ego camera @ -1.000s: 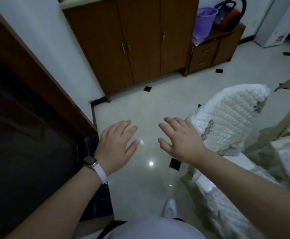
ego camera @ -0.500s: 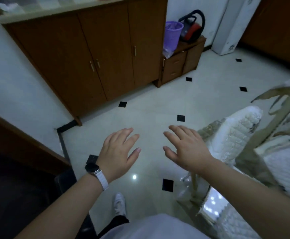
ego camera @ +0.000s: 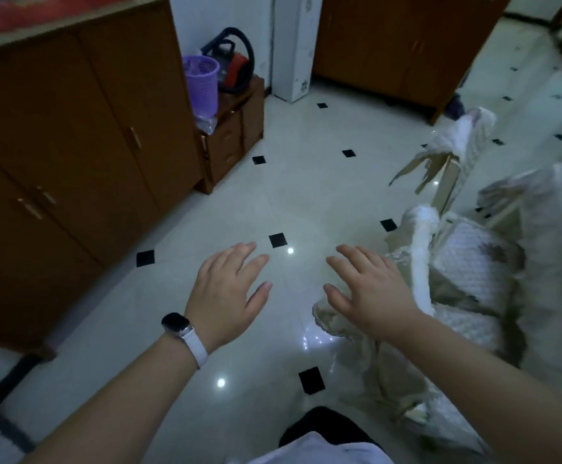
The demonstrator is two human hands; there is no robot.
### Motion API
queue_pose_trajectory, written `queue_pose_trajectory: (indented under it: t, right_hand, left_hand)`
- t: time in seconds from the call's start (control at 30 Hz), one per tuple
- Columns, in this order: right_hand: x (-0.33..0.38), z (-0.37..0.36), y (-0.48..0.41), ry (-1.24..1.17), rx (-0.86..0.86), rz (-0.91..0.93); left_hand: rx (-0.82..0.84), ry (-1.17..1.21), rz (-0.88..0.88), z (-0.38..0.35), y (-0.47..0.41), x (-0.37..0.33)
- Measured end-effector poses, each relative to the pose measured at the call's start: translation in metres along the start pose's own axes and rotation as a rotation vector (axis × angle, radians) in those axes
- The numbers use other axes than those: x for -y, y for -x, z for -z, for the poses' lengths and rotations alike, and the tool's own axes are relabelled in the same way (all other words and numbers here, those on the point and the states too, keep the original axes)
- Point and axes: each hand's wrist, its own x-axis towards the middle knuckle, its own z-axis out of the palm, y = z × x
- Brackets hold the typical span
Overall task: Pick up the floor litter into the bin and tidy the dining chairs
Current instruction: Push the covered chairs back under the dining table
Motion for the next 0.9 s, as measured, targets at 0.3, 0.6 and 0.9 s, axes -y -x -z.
queue_pose_trajectory:
  t: [0.3,0.6,0.9]
  right_hand:
    - [-0.054,-0.069,-0.087,-0.108,0.033,-0.202]
    - [-0.144,-0.070,-0.168,-0.057,-0.084,-0.272]
    - [-0.199,-0.061,-0.132,0.048,-0.076,-0.632]
  left_hand:
    - [0.134,0.023,-0.099,-0.057,-0.112,0.039]
    - [0.157,0.050,-0.278,-0.096,-0.265,0.039]
    - [0.260,0.260,-0.645,-0.176,-0.361,-0.014]
